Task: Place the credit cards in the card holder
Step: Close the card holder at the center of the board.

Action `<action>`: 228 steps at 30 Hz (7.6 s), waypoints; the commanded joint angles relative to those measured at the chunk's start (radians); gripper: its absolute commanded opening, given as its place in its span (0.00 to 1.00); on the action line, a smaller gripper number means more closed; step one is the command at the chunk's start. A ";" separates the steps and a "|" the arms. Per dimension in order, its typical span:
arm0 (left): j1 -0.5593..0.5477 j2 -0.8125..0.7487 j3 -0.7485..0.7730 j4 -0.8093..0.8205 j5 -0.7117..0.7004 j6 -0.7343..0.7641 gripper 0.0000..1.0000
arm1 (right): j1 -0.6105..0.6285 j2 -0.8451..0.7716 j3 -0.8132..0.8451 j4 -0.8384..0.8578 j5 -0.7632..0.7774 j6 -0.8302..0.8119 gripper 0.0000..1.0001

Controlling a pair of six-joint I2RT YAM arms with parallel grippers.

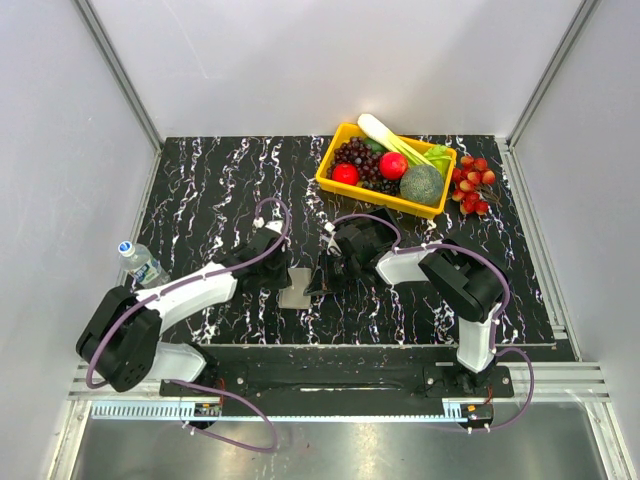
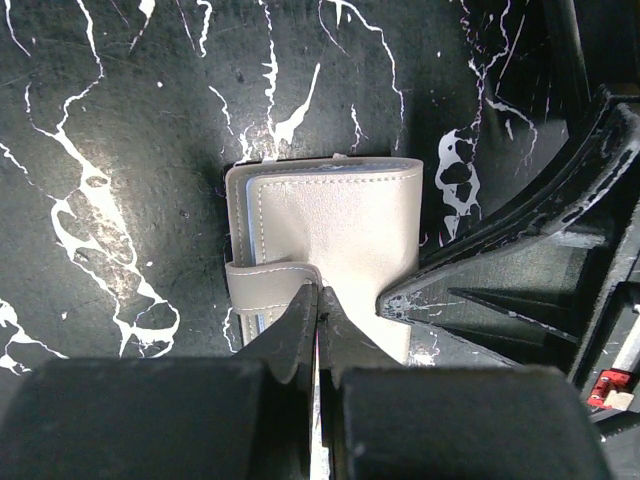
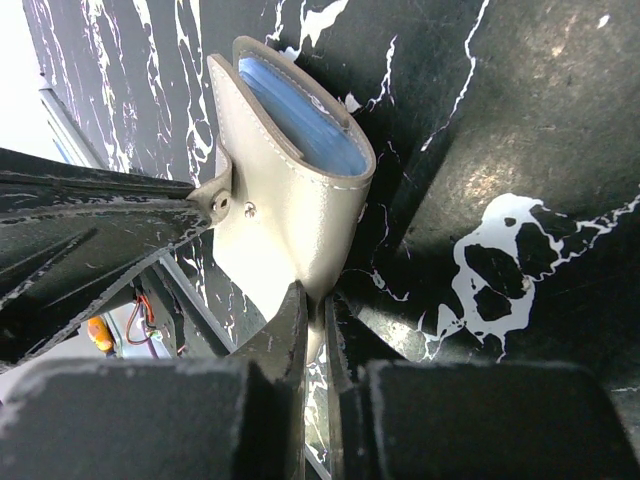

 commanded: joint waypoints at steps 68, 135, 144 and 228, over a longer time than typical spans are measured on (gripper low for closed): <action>-0.064 0.105 0.094 -0.043 0.032 0.091 0.00 | 0.001 0.031 0.025 -0.043 0.057 -0.051 0.12; 0.059 -0.283 -0.125 -0.012 -0.178 -0.090 0.61 | 0.022 -0.075 0.195 -0.189 0.107 -0.061 0.42; 0.096 -0.239 -0.176 0.068 -0.112 -0.096 0.54 | 0.070 0.022 0.259 -0.166 0.077 0.001 0.39; 0.108 -0.119 -0.231 0.235 0.003 -0.062 0.36 | 0.107 -0.004 0.247 -0.194 0.227 -0.026 0.01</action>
